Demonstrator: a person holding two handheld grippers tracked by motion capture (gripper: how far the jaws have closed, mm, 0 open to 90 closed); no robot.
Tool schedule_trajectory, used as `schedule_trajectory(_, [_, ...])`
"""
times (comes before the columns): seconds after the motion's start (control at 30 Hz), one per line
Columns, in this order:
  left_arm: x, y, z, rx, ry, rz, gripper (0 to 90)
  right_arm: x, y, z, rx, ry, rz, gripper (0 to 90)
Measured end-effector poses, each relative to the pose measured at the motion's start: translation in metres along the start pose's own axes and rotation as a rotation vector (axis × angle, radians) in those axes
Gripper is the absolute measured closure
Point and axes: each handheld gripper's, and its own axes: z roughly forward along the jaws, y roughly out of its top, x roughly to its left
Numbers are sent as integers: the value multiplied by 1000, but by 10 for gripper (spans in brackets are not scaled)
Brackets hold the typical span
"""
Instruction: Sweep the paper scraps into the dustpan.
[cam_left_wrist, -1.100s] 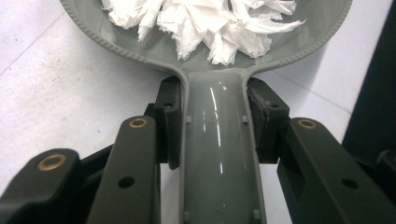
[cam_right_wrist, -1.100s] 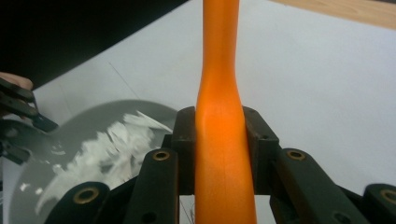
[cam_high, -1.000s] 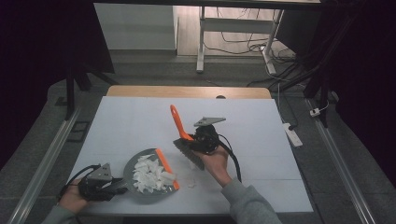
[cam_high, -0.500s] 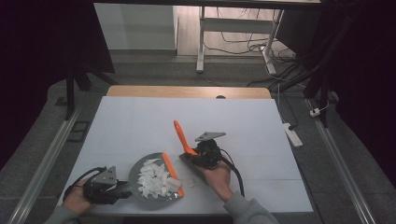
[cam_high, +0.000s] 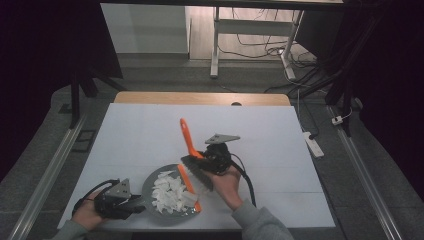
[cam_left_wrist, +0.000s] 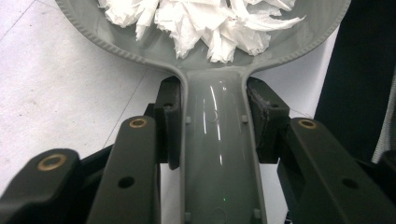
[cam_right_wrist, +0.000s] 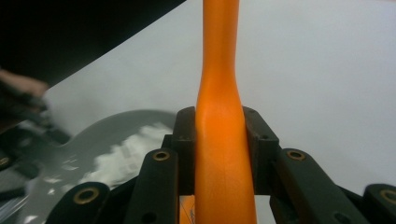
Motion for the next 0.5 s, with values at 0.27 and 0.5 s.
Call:
schedule_trajectory(0.27, [-1,4,4,7,4,-12,615,-49,4,-5,33,-186,2,704])
schedule_trajectory(0.5, [-2,6,7,13,7,-18,615,-59,0,5,91,-211,12,704])
